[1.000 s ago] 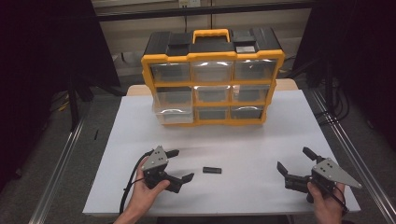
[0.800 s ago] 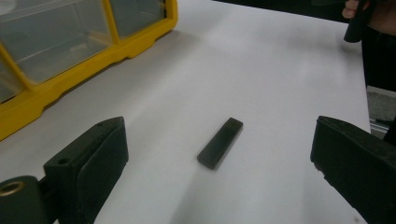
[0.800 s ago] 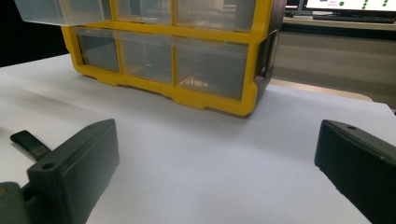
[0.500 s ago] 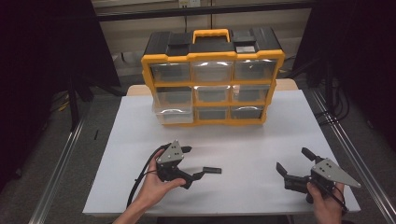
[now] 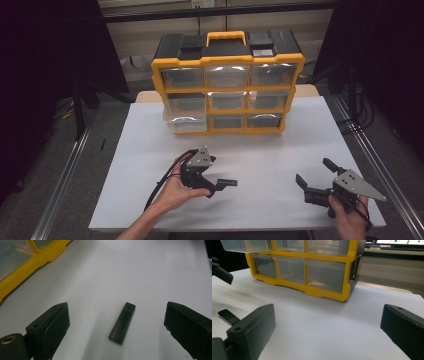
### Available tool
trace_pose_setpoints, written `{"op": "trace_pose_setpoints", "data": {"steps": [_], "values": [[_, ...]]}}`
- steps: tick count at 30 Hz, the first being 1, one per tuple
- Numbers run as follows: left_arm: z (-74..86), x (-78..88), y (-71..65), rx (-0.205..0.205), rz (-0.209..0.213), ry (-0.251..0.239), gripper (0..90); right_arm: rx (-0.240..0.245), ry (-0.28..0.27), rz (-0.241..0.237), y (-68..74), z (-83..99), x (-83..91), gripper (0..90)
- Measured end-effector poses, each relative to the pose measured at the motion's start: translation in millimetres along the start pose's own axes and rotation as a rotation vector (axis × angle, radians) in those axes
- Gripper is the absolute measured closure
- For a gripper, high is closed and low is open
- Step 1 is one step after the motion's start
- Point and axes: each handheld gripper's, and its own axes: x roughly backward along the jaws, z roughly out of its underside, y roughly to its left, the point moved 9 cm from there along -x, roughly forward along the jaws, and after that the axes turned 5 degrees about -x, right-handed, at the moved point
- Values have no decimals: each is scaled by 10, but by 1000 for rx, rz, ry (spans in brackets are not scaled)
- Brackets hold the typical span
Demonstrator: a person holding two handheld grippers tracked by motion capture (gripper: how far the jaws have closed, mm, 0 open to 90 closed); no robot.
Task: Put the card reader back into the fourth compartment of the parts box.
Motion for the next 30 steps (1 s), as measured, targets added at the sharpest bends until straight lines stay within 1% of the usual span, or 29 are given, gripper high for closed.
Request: {"op": "trace_pose_setpoints", "data": {"steps": [2, 3, 4, 5, 6, 7, 8, 9, 10, 11, 12, 14, 15, 17, 18, 20, 21, 22, 23, 25, 26, 27, 28, 29, 30], "values": [[18, -61, 39, 7, 6, 23, 66, 1, 0, 3, -4, 0, 1, 0], [29, -89, 48, 12, 20, 39, 70, 0, 1, 0, -2, 2, -5, 0], [38, -117, 58, 0, 30, 55, 78, -1, 2, 1, -1, 3, -5, 0], [39, -141, 57, 1, 37, 67, 94, -2, 3, -2, 2, 4, -6, 0], [26, -161, 52, -3, 47, 68, 124, -1, 3, -2, 3, 5, -7, 0], [6, -184, 32, -14, 82, 72, 155, -1, 3, -2, 3, 5, -6, 0], [6, -184, 32, -14, 82, 72, 166, -1, 2, -3, 3, 4, -4, 0], [0, -195, 34, -9, 80, 80, 166, -1, 2, -3, 3, 4, -4, 0], [-2, -221, 36, -15, 82, 103, 162, -1, 3, -3, 2, 5, -2, 0], [-2, -221, 36, -15, 82, 103, 168, -1, 4, -1, 0, 7, -3, 0], [-1, -223, 33, -22, 91, 118, 183, -1, 4, -1, 0, 7, -4, 0], [0, -243, 39, -44, 91, 141, 201, 1, 3, -5, 5, 7, -5, 0], [-4, -253, 38, -50, 97, 146, 211, 1, 3, -5, 5, 6, -5, 0], [13, -269, 13, -55, 128, 178, 227, 1, 3, -5, 5, 7, -5, 0], [28, -280, -1, -60, 142, 196, 250, 1, 3, -4, 4, 7, -6, 0], [51, -310, -15, -61, 143, 217, 284, 3, 6, -6, 5, 10, -8, 0], [61, -317, -27, -61, 155, 228, 312, 4, 6, -10, 11, 11, -8, 0], [70, -325, -41, -66, 169, 236, 312, 4, 6, -10, 11, 11, -8, 0], [85, -332, -42, -68, 166, 249, 345, 5, 8, -10, 13, 12, -6, 0], [97, -342, -51, -58, 172, 255, 370, 5, 8, -11, 16, 13, -6, 0], [109, -335, -60, -58, 195, 271, 370, 5, 8, -11, 16, 13, -6, 0], [118, -350, -57, -64, 181, 272, 444, 3, 7, -11, 17, 12, -4, 0], [133, -359, -66, -67, 189, 284, 450, 3, 9, -12, 18, 14, -5, 0], [150, -364, -77, -71, 214, 302, 463, 5, 11, -13, 19, 16, -7, 0], [144, -379, -76, -91, 192, 304, 469, 6, 13, -14, 22, 19, -9, 0]]}}
